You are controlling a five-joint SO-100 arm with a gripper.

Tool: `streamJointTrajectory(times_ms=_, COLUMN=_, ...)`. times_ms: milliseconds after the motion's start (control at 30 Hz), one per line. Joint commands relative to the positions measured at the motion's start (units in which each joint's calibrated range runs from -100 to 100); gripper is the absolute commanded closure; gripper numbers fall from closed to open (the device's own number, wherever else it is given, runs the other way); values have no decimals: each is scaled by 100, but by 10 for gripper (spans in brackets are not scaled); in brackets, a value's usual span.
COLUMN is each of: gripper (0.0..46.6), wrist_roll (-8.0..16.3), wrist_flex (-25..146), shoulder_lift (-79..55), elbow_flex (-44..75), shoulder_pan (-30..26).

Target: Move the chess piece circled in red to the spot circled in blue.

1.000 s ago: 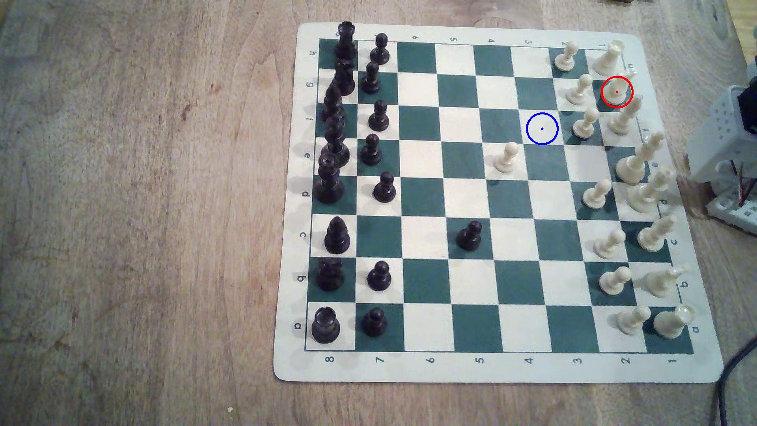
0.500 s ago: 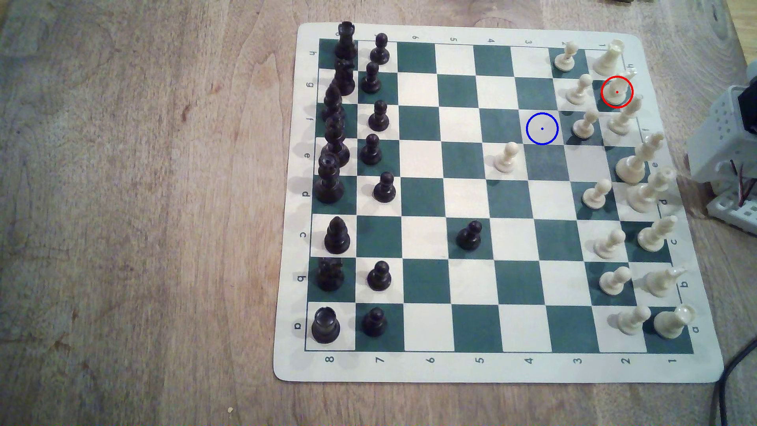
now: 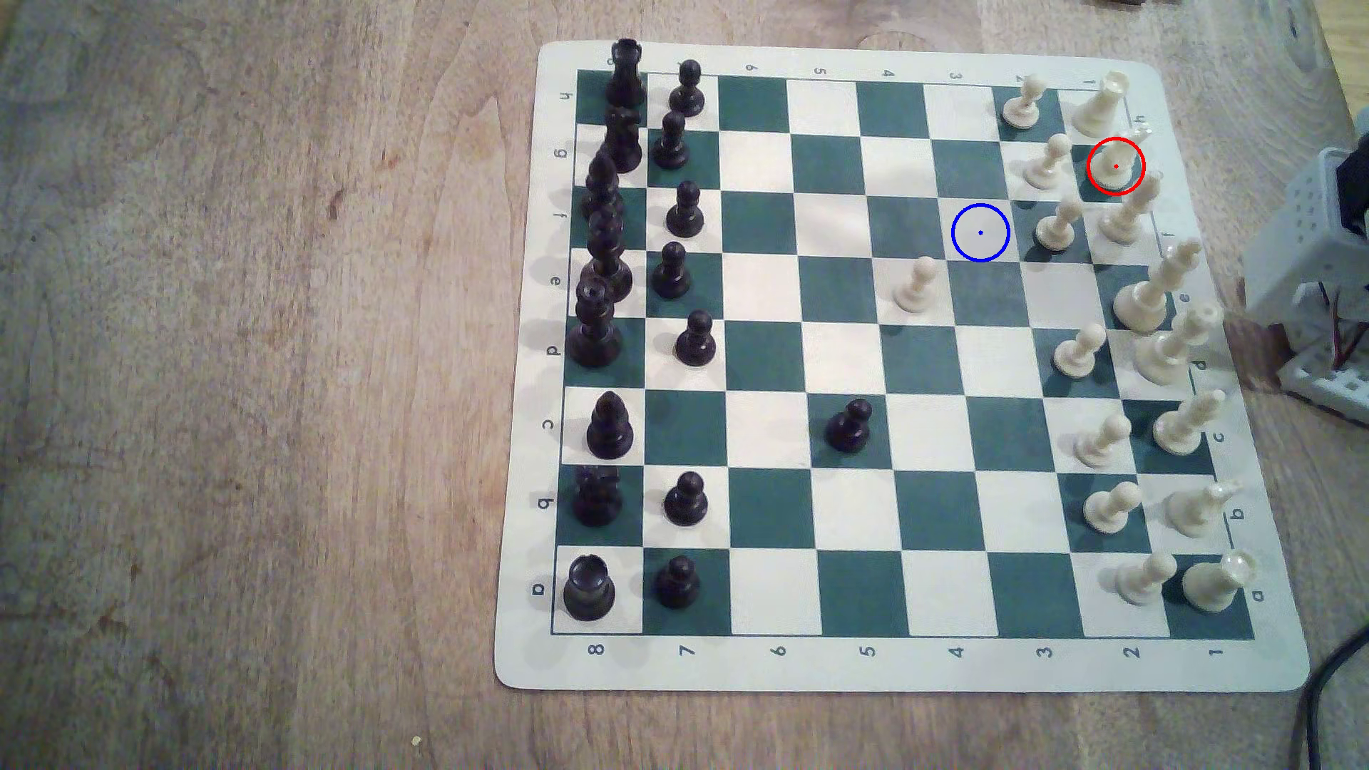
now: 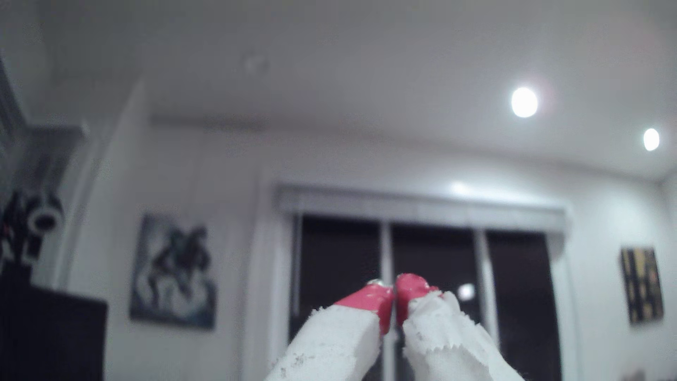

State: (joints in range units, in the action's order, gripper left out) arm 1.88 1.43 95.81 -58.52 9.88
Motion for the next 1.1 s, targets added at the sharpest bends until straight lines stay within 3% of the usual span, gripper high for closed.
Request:
streamJointTrajectory(times_ms=0, gripper=464, wrist_roll=34, wrist_flex=2527, shoulder_lift=-14, elbow_flex=893, shoulder_pan=478)
streamJointTrajectory(times_ms=233, gripper=458, wrist_roll=181, wrist_flex=5205, shoulder_lift=-31, elbow_flex=1473, shoulder_pan=1464)
streamJointTrajectory(times_ms=400, gripper=457, wrist_roll=366, wrist_flex=7146, shoulder_lift=-651, elbow_flex=1672, shoulder_pan=1659)
streamJointTrajectory(times_ms=500, gripper=434, wrist_roll=527, wrist_flex=7891, shoulder_lift=-1109, elbow_flex=1690, shoulder_pan=1745)
streamJointTrajectory(times_ms=733, gripper=384, wrist_roll=567, wrist_flex=9119, shoulder_lift=-1924, elbow_flex=1554, shoulder_pan=1910)
streamJointTrajectory(times_ms=967, gripper=346, wrist_roll=420, wrist_flex=9578, shoulder_lift=-2255, elbow_flex=1464, shoulder_pan=1863)
streamJointTrajectory(times_ms=1067, gripper=335, wrist_roll=78, wrist_flex=9611, shoulder_lift=-2637, elbow_flex=1482, shoulder_pan=2082)
